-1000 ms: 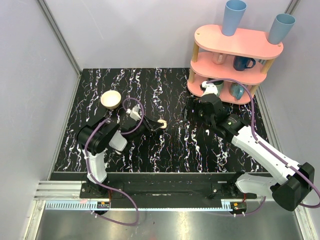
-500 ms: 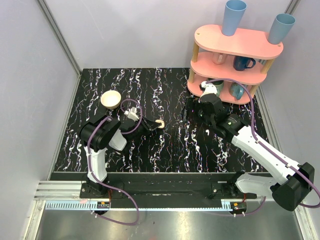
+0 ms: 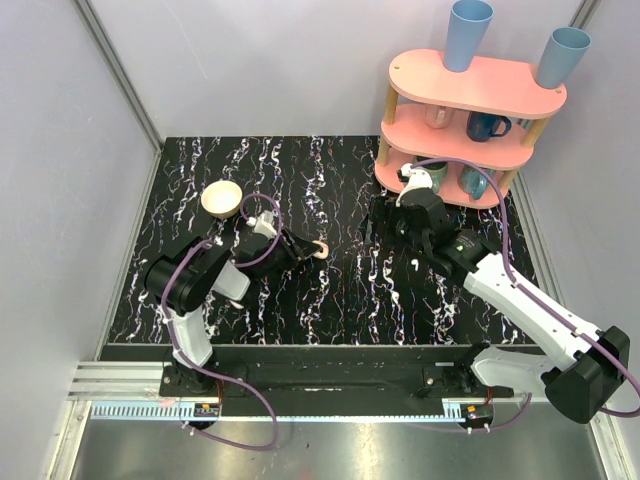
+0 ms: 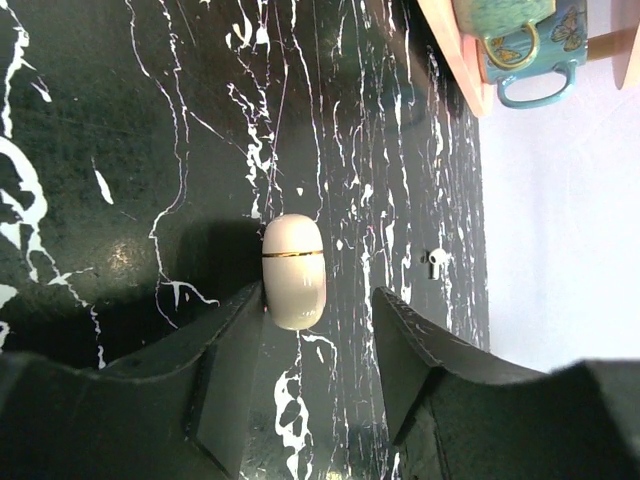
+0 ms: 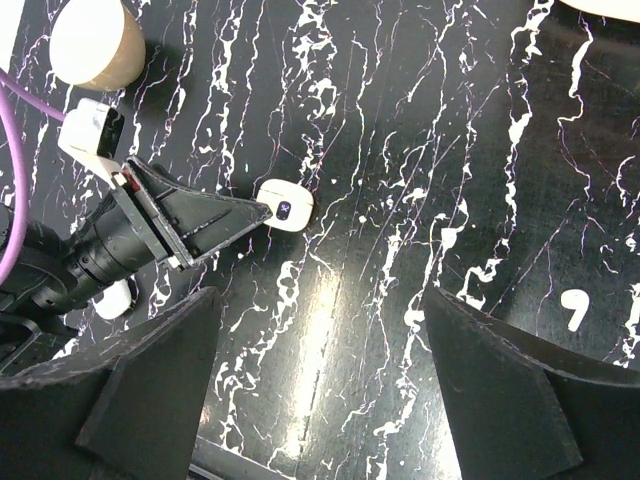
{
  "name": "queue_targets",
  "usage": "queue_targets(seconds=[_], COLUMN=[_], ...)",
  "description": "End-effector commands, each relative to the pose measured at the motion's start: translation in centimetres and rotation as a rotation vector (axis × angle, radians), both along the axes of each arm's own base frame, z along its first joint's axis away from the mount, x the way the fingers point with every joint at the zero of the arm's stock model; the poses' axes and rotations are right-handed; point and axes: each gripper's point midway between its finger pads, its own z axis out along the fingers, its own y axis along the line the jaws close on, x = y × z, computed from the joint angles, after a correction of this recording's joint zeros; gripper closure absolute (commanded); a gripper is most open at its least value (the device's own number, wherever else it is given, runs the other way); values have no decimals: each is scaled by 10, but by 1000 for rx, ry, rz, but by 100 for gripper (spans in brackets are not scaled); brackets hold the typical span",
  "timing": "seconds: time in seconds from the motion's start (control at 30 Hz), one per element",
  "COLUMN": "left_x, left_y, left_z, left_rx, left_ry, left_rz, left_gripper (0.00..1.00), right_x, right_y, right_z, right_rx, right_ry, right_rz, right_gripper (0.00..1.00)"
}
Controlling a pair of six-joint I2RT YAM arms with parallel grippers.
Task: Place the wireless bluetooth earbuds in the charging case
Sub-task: Place the charging case with the earbuds at the center of the board, then pick up the charging case from the center of the board.
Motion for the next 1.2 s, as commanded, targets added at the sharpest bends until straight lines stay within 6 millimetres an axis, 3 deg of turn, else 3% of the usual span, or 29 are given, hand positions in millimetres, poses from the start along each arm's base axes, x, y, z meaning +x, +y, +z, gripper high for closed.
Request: queue_targets(seconds=[0.0,0.2,0.43,0.67,0.73,0.77,0.8,0.93,0.97,1.03,1.07,1.1,1.13,1.17], left_x=[6,4,7,0,-2,-9,-7,-20,-29,-33,-41,-44,-49,-55], left_y=[7,24,38,67,85,92,108,152,162,180,188,193,195,196], left_z=[11,13,28,65,76,92,98,142,154,169,172,177,195,196], left_rx=[45,140,254,367,409,413,462,572,587,632,645,646,619,625], left_ry=[-56,-78,-130,-214,-246,-276,-293,-378,-398,-420,-407,-404,-431,-411], left_rz=[22,68,77,134,173,182,233,367,393,460,481,499,517,508], left_gripper=[48,47,45,44,43,42,41,26,25,20,17,17,16,15], right_x=[1,2,3,1,-2,-3,-10,-21,-19,-7,-2,1,0,-10], right_y=[1,1,3,16,27,34,48,86,94,102,109,117,125,145], right_z=[17,16,16,11,5,5,0,-13,-9,-23,-18,-31,-35,-33], right_rx=[41,37,39,41,35,44,59,84,103,110,108,78,40,16], right_ry=[-56,-59,-61,-62,-57,-71,-57,-93,-109,-40,-52,-39,-60,-86], right_rz=[10,14,22,101,181,224,318,597,626,588,589,598,608,641], right_gripper=[10,10,10,10,10,10,10,9,8,8,8,7,6,5])
